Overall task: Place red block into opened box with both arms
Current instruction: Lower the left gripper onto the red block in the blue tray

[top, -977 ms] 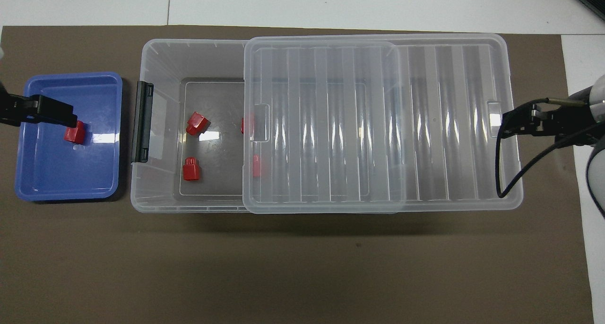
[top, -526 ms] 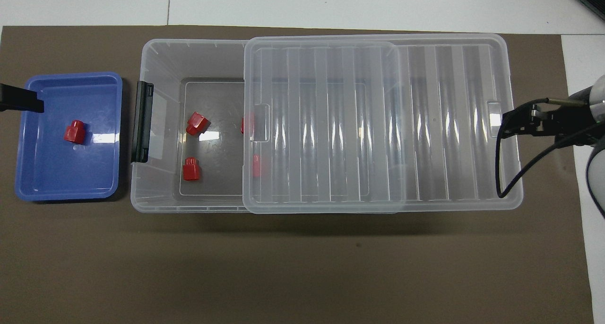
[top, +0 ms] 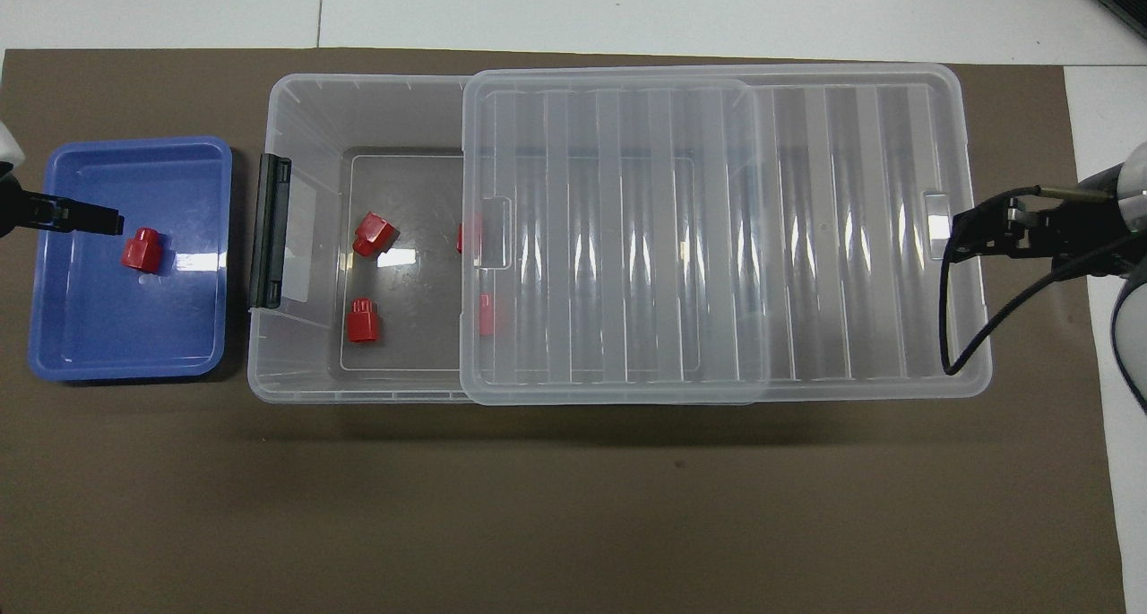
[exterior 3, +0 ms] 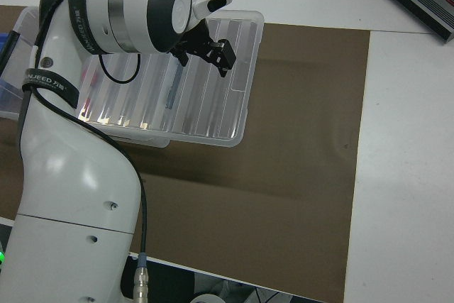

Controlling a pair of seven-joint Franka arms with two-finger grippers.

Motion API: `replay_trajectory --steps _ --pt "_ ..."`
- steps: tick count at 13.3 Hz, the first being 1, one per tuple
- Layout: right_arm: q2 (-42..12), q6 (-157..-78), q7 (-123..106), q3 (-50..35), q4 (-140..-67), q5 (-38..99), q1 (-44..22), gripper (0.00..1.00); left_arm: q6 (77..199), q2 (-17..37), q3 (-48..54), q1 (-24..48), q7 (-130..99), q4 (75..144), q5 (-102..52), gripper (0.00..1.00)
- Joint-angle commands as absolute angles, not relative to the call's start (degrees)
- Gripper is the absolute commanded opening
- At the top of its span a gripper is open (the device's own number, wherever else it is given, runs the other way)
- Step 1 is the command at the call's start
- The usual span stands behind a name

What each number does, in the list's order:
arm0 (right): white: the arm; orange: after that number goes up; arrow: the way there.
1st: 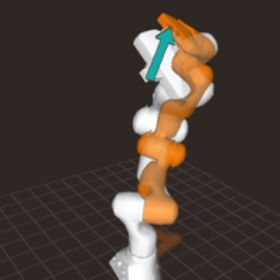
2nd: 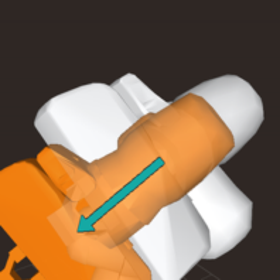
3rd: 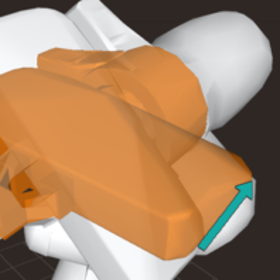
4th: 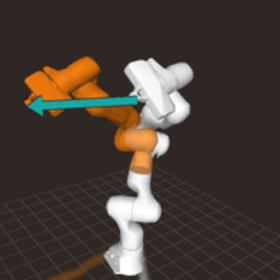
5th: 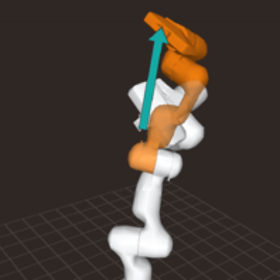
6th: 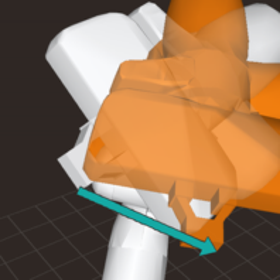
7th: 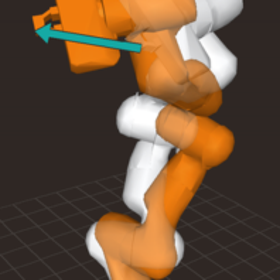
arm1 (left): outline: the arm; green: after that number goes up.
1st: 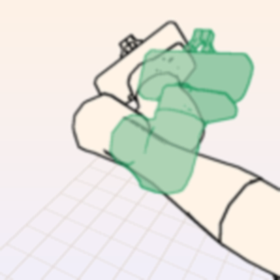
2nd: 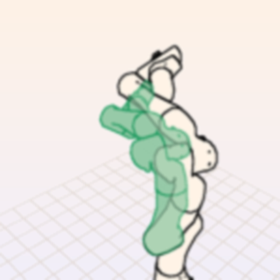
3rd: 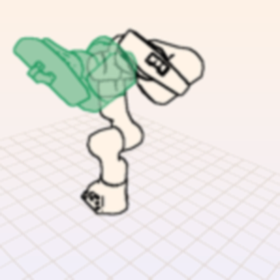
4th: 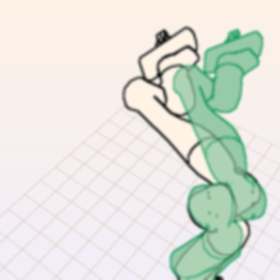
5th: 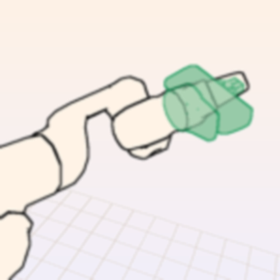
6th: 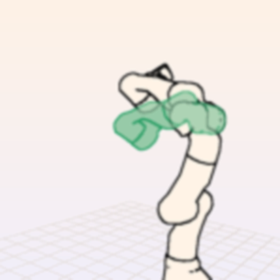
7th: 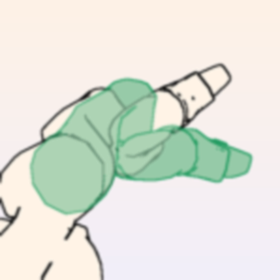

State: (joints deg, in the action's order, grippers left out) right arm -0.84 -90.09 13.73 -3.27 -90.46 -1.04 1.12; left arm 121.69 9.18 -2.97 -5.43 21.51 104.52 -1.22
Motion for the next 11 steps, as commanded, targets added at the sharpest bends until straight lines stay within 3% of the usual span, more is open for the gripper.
replay_trajectory --steps 1,6,11 --pt "0.4 -90.4 14.1 -3.5 -91.9 -0.2 1.6 1.00 125.2 9.7 -2.6 -5.4 24.1 107.7 -1.5 1.00" --pt "0.4 -90.4 14.1 -3.5 -91.9 -0.2 1.6 1.00 131.4 20.7 -2.5 -8.2 30.0 103.4 -2.0 1.00" --pt "0.4 -90.4 14.1 -3.5 -91.9 -0.2 1.6 1.00 132.8 23.1 -2.5 -8.4 32.7 102.3 -2.4 1.00"
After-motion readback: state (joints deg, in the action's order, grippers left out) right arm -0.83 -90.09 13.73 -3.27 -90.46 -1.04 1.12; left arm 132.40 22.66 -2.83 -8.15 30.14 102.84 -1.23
